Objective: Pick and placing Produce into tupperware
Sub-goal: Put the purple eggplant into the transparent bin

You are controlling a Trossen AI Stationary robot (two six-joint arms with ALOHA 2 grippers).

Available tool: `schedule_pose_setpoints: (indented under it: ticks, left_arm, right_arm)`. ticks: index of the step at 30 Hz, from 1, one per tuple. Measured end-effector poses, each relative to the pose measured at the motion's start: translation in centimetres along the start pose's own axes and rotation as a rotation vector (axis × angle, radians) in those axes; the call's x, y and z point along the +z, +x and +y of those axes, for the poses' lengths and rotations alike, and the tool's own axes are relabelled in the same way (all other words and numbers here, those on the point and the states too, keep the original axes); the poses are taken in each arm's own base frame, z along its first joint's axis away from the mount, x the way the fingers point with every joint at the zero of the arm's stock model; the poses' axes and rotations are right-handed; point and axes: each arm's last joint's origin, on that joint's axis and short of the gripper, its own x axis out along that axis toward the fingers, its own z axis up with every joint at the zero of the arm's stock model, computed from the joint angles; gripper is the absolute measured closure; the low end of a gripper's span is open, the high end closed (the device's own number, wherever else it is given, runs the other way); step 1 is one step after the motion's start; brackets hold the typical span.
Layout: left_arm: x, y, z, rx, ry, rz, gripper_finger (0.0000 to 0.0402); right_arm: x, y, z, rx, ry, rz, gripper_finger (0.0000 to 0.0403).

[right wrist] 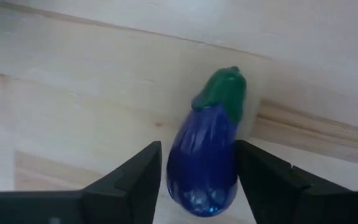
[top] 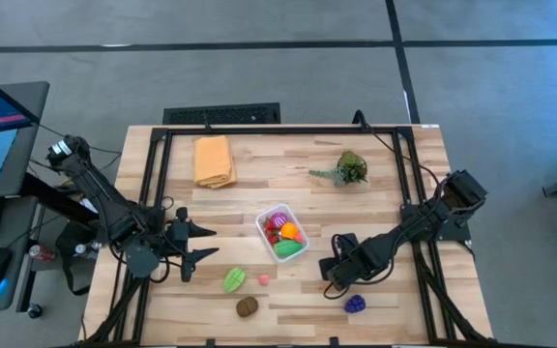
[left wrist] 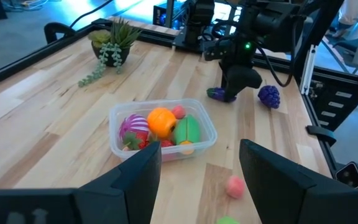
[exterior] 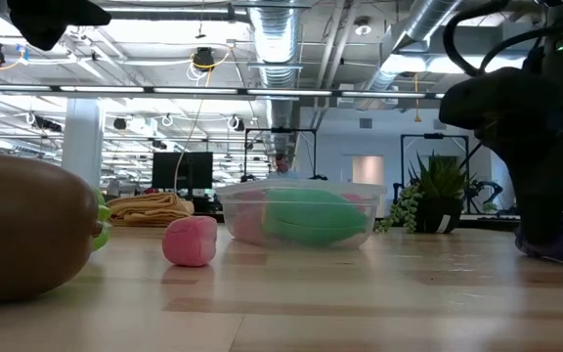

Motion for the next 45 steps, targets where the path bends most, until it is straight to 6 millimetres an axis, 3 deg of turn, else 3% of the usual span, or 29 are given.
schedule_pose_setpoints:
  ticks: [11,20,31,38,45]
  left_arm:
    - [-0.06,0.0,0.05,0.003,0.007,0.004,0.0193]
    - [-0.06,0.0,0.05,0.003,0.007,0.004,0.0193]
    - [-0.07,0.0,0.06,0.004,0.008,0.005,0.0193]
    - [-0.1,0.0,0.08,0.006,0.011,0.007,0.0193]
    - [-0.1,0.0,0.08,0.006,0.012,0.007,0.0193]
  right_arm:
    - [-0.02,-0.01,0.17,0.019,-0.007,-0.004,0.0191]
    - [-0.05,-0.06,0.28,0.03,-0.006,-0.001,0.0235]
    - [-0.06,-0.06,0.3,0.033,-0.005,0.0,0.0152]
    - [-0.06,-0.05,0.3,0.032,-0.005,0.0,0.0152]
    - [-0.05,-0.03,0.29,0.031,-0.005,0.0,0.0184]
